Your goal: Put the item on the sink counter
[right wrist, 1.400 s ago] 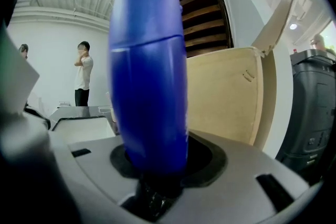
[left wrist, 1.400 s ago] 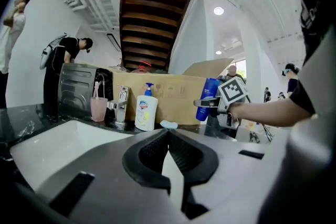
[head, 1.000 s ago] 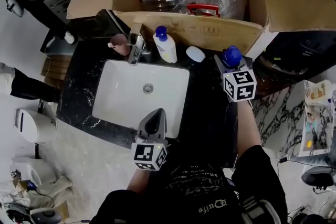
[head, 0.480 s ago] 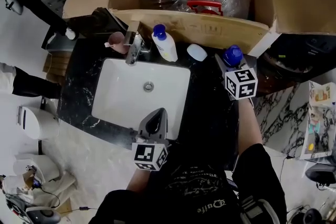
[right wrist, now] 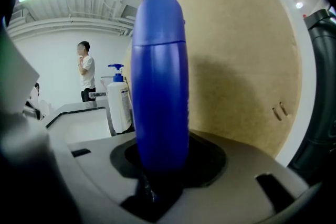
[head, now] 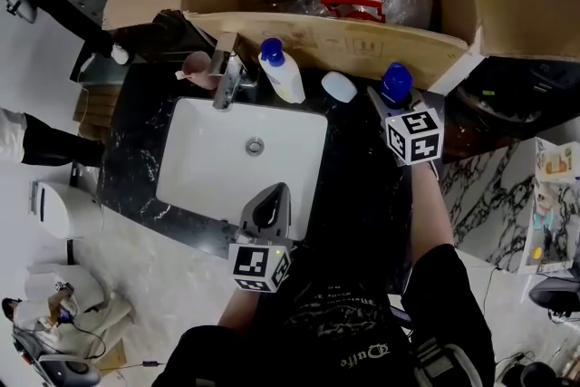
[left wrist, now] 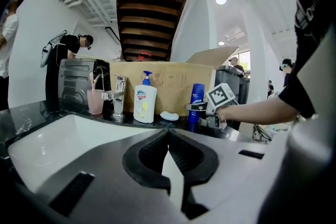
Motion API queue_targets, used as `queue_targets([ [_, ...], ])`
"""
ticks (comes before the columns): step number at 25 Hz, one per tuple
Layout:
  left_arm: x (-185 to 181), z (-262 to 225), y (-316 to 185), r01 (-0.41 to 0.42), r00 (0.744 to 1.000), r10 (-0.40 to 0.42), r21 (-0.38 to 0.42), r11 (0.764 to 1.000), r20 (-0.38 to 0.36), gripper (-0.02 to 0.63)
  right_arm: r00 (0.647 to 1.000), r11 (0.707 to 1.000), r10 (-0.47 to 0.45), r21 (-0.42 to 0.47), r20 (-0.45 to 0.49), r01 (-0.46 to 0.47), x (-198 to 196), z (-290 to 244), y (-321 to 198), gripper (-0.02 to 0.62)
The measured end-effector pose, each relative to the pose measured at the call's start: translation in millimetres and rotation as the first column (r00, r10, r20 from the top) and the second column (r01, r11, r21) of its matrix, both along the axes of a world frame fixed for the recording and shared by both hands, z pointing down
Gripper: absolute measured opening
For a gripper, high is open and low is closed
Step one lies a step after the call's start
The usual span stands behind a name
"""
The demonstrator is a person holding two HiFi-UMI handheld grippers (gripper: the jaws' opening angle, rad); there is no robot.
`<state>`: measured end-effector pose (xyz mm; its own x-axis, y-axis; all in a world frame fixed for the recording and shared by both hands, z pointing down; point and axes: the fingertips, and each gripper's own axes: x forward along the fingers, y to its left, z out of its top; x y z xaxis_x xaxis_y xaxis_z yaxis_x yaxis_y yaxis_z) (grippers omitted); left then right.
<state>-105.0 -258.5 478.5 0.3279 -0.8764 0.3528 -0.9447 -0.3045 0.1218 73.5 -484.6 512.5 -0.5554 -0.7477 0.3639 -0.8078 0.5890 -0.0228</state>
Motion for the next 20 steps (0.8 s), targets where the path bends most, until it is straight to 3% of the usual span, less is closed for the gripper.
queue_targets([
  [9, 0.4, 2.7, 1.4, 0.002, 1.000, -0.002, -0.009, 1.000, 0.002, 0.006, 1.000, 1.000, 0.005, 0.024, 0.022, -0.006, -0.4, -2.0, -0.8, 0.148],
  [15, 9.3, 5.8, 4.0, -0.023, 1.000, 0.023, -0.012, 1.000, 0.001, 0.006, 0.999, 0.999, 0.007, 0.044, 0.049, -0.009, -1.0, -11.0, 2.2, 0.252],
  [20, 12.1, 3.0, 5.2, -0.034, 0.999, 0.034, 0.000, 0.999, -0.003, 0.006, 0.993, 0.996, 0.068, 0.054, 0.095, -0.074, 12.1, -25.5, 10.5, 0.277],
])
